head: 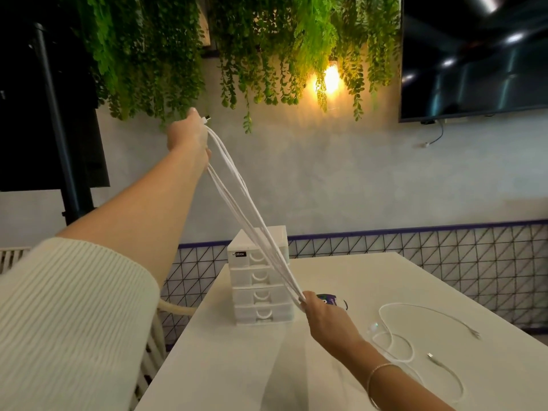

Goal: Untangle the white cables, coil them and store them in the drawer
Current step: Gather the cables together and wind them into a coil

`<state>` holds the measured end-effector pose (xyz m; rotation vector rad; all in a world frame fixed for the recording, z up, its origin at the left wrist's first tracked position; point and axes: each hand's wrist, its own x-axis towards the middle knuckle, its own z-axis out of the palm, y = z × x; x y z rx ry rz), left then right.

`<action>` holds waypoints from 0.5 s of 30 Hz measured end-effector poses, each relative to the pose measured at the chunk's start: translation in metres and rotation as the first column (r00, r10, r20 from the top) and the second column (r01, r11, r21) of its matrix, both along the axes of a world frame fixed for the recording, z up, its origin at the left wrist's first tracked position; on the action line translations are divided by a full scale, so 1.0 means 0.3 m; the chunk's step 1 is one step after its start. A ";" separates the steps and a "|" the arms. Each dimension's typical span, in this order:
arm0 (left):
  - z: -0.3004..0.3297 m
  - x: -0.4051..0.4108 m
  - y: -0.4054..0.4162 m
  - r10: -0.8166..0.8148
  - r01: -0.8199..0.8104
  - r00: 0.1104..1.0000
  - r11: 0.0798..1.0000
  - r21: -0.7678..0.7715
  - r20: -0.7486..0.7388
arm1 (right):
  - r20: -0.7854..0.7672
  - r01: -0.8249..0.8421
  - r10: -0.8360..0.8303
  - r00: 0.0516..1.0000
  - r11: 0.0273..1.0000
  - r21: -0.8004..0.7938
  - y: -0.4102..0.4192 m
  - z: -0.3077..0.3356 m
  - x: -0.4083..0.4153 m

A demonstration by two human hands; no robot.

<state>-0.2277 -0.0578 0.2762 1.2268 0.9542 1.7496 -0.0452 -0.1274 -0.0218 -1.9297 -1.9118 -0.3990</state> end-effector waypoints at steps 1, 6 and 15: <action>-0.003 0.001 0.002 0.002 -0.002 1.000 1.000 -0.001 -0.008 | -0.048 -0.027 0.030 0.998 0.998 0.059 0.002 -0.011 0.009; -0.019 -0.003 0.007 0.005 -0.005 1.000 1.000 -0.012 -0.020 | 0.122 -0.103 0.081 0.989 0.977 0.189 -0.003 -0.027 0.023; -0.032 -0.004 0.011 0.004 -0.005 1.000 1.000 -0.026 -0.010 | -0.189 -0.047 0.041 0.981 0.999 -0.027 0.042 -0.084 0.109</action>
